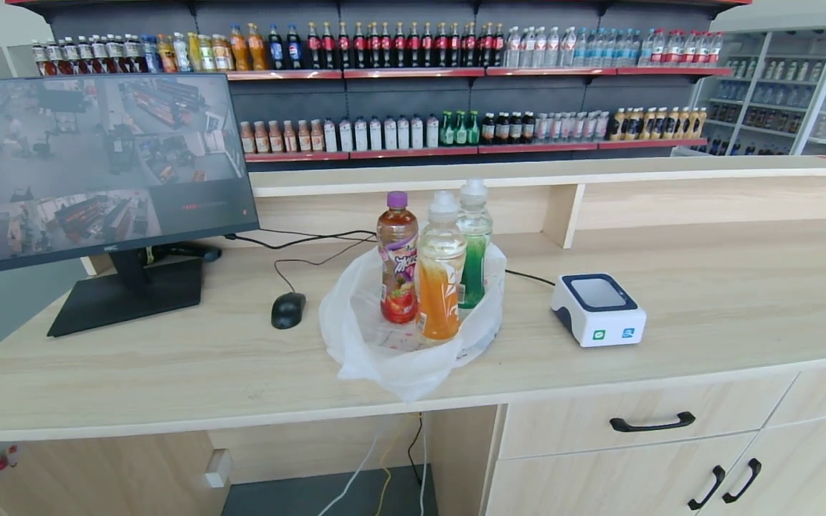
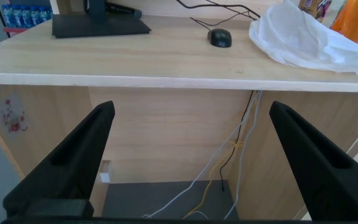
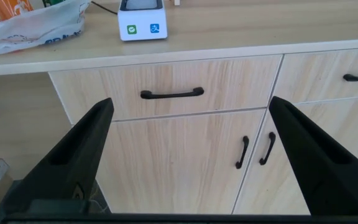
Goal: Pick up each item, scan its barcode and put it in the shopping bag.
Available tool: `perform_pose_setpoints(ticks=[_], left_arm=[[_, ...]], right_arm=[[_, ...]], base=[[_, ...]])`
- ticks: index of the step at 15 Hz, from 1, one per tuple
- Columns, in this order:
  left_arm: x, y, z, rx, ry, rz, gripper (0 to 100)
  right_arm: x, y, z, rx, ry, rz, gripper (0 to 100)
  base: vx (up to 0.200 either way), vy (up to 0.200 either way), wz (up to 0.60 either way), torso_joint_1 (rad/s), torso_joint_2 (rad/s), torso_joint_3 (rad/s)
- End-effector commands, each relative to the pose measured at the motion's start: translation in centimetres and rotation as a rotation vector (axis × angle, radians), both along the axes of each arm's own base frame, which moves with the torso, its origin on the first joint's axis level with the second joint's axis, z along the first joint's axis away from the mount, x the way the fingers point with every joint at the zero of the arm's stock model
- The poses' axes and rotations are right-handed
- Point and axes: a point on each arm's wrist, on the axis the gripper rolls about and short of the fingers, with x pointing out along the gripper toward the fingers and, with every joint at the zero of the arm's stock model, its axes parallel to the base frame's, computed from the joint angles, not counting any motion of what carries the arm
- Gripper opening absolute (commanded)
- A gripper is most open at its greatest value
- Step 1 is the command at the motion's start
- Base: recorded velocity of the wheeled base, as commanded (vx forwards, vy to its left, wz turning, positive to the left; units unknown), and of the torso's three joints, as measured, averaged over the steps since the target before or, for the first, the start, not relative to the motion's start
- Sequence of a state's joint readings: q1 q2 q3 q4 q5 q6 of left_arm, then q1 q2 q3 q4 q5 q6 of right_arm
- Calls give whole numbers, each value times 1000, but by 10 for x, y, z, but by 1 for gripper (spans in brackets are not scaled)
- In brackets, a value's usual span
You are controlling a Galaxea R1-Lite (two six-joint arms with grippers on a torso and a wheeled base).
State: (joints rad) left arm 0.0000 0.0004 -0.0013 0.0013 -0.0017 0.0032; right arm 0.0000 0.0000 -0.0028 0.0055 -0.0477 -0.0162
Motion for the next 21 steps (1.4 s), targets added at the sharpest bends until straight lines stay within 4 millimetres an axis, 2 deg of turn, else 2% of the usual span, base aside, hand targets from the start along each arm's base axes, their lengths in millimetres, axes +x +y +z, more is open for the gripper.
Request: perform_pose_setpoints(ticks=[1, 3, 21], left_arm=[[0, 0, 0, 0, 0, 0, 100], [0, 0, 0, 0, 1, 0, 100], [0, 0, 0, 0, 0, 0, 100]], right_arm=[[0, 0, 0, -1, 0, -1, 100], [0, 0, 0, -1, 0, 0, 100], [0, 0, 0, -2, 0, 0, 100]], base=[[0, 0, 0, 0, 0, 0], [0, 0, 0, 0, 0, 0], [0, -200, 0, 2, 5, 3]])
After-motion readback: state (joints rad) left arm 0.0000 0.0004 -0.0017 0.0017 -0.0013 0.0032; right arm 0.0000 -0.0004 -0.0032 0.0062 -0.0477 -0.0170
